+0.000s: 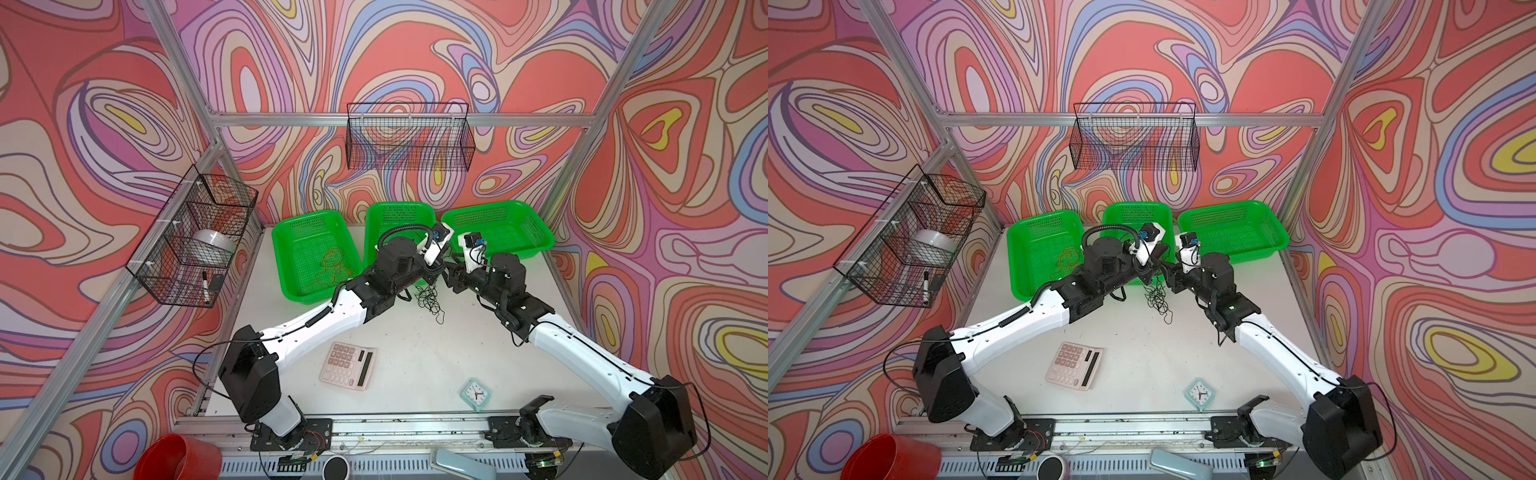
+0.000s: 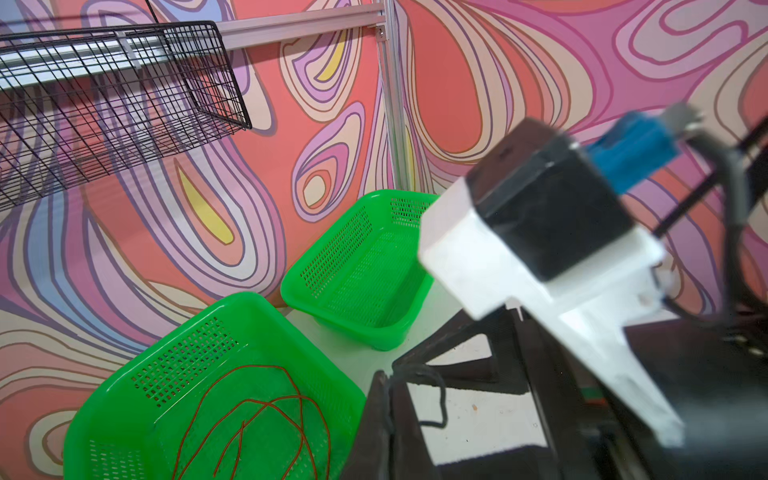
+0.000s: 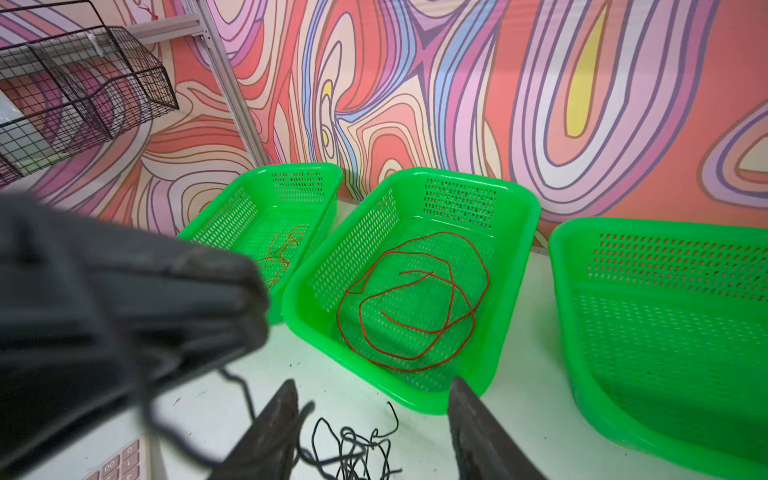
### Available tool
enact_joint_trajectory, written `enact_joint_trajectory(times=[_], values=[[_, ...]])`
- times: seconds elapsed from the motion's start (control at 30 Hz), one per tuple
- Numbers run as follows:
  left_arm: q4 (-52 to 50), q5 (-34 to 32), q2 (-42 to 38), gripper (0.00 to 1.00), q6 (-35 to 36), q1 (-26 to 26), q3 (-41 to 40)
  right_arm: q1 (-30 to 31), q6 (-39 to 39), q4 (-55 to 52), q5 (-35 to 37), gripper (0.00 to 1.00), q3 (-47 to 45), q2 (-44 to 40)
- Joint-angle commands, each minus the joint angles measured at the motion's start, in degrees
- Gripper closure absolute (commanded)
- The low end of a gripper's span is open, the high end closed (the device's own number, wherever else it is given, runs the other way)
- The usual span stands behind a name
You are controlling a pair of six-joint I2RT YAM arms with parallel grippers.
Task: Untangle and sort cables by color
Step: Untie the cable.
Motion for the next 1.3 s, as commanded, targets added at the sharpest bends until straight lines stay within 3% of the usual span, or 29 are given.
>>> enact_joint_trajectory(times=[0.0,0.13,0.63,0.87,1.27], values=[[-0.67,0.38,-2.43,1.00,0.82,-0.72,2.35,0.10,3.11,2.53,1.64,0.45,1.04,1.68],[-0.68,0.31,-3.32,1.00,0.53,-1.00,2.78,0.03,5.46,0.43,6.70,0.56,1.89,4.40],[-4.06,2.21,-7.12,1.00,-0.10,-1.01,7.04,-6.37,8.50,-2.97,9.39,0.70,-3.31,12.64],[-4.42,1.62,-7.86,1.00,1.26,-1.01,8.27,-7.37,7.61,-6.19,9.29,0.71,-4.20,16.95],[-7.98,0.11,-7.84,1.00,7.29,-1.01,16.09,-8.86,13.06,-9.85,6.84,0.71,-3.24,22.20]])
